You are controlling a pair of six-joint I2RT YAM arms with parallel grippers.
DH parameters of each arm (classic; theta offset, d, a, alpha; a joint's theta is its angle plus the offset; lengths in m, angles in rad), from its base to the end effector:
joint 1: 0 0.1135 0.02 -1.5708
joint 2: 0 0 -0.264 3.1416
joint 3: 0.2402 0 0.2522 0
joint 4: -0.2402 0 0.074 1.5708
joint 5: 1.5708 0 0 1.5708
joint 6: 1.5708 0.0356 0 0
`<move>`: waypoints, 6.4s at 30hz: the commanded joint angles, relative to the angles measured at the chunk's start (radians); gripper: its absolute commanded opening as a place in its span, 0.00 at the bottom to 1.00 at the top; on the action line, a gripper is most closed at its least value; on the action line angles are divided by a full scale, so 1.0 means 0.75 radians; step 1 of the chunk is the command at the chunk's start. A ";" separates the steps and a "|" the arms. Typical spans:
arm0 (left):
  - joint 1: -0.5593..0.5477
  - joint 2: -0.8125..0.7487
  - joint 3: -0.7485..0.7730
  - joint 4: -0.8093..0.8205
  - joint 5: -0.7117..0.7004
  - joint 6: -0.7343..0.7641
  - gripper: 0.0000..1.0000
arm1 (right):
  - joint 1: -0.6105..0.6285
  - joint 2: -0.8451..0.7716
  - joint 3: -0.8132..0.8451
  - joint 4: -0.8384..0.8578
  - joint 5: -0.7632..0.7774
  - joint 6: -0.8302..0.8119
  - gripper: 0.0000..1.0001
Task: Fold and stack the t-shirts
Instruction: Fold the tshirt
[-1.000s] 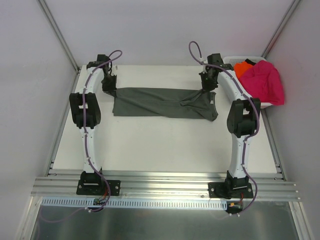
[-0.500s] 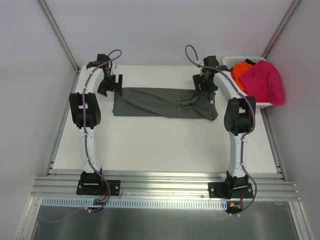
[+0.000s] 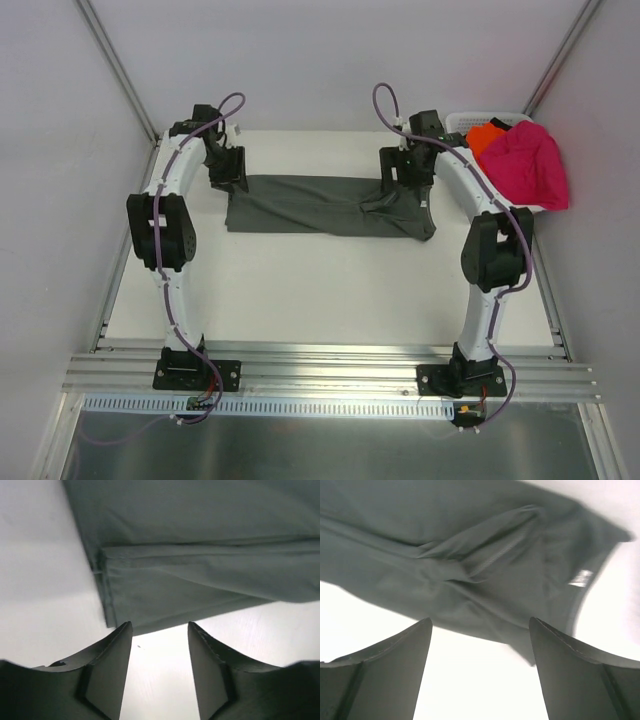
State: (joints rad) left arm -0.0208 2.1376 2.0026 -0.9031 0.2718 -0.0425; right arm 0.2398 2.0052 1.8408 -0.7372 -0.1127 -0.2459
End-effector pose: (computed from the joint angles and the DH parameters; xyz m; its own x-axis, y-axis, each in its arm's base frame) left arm 0.4673 -0.0193 0.2694 -0.8671 -0.0229 -0.4976 0.1196 0.9601 -0.2526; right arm 0.4366 0.1109 0.2863 -0.6650 -0.4116 -0.6232 -0.4801 0.8748 -0.0655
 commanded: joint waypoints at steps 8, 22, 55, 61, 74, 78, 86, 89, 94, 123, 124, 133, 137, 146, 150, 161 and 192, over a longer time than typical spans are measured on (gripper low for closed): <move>-0.081 0.015 -0.138 -0.082 0.188 -0.017 0.00 | 0.114 0.130 0.039 -0.009 -0.265 0.181 0.82; -0.081 0.032 -0.128 -0.086 0.155 -0.017 0.39 | 0.096 0.316 0.125 -0.017 -0.206 0.148 0.80; -0.099 -0.005 -0.154 -0.078 0.108 -0.011 0.85 | 0.147 0.188 0.160 -0.005 -0.193 0.109 0.82; -0.101 -0.011 -0.160 -0.076 0.130 -0.013 0.85 | 0.090 0.124 0.084 0.007 -0.165 0.087 0.81; -0.101 -0.026 -0.165 -0.078 0.135 -0.025 0.85 | 0.059 0.159 0.057 -0.011 -0.132 0.046 0.76; -0.101 -0.042 -0.175 -0.078 0.135 -0.025 0.85 | 0.038 0.204 0.073 -0.009 -0.118 0.021 0.67; -0.101 -0.044 -0.171 -0.078 0.135 -0.025 0.85 | -0.001 0.255 0.086 -0.013 -0.109 -0.006 0.59; -0.101 -0.040 -0.161 -0.078 0.133 -0.025 0.85 | -0.007 0.276 0.096 -0.013 -0.109 -0.010 0.59; -0.101 -0.036 -0.152 -0.076 0.120 -0.021 0.85 | -0.007 0.310 0.141 -0.017 -0.142 -0.006 0.52; -0.105 -0.040 -0.150 -0.076 0.108 -0.019 0.85 | 0.028 0.345 0.164 -0.007 -0.232 0.005 0.24; -0.105 -0.040 -0.150 -0.076 0.110 -0.019 0.85 | 0.028 0.345 0.164 -0.005 -0.228 0.007 0.25; -0.107 -0.040 -0.148 -0.076 0.110 -0.017 0.85 | 0.034 0.355 0.174 -0.003 -0.246 0.007 0.24; -0.107 -0.040 -0.146 -0.076 0.104 -0.017 0.85 | 0.034 0.353 0.182 -0.003 -0.249 0.003 0.04; -0.107 -0.042 -0.152 -0.076 0.106 -0.017 0.85 | 0.038 0.362 0.321 0.001 -0.210 -0.024 0.01; -0.111 -0.038 -0.150 -0.076 0.112 -0.017 0.85 | 0.042 0.402 0.435 0.009 -0.204 -0.024 0.01; -0.115 -0.081 -0.191 -0.076 0.098 -0.011 0.85 | 0.136 0.505 0.446 0.011 -0.251 -0.008 0.08; -0.115 0.025 -0.177 -0.078 0.133 0.004 0.84 | -0.007 0.153 -0.004 0.005 -0.279 0.097 0.77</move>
State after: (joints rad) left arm -0.0933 2.1265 1.8385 -0.9463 0.3588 -0.0578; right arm 0.2440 2.1025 1.8381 -0.7231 -0.2718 -0.2173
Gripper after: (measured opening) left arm 0.842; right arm 0.762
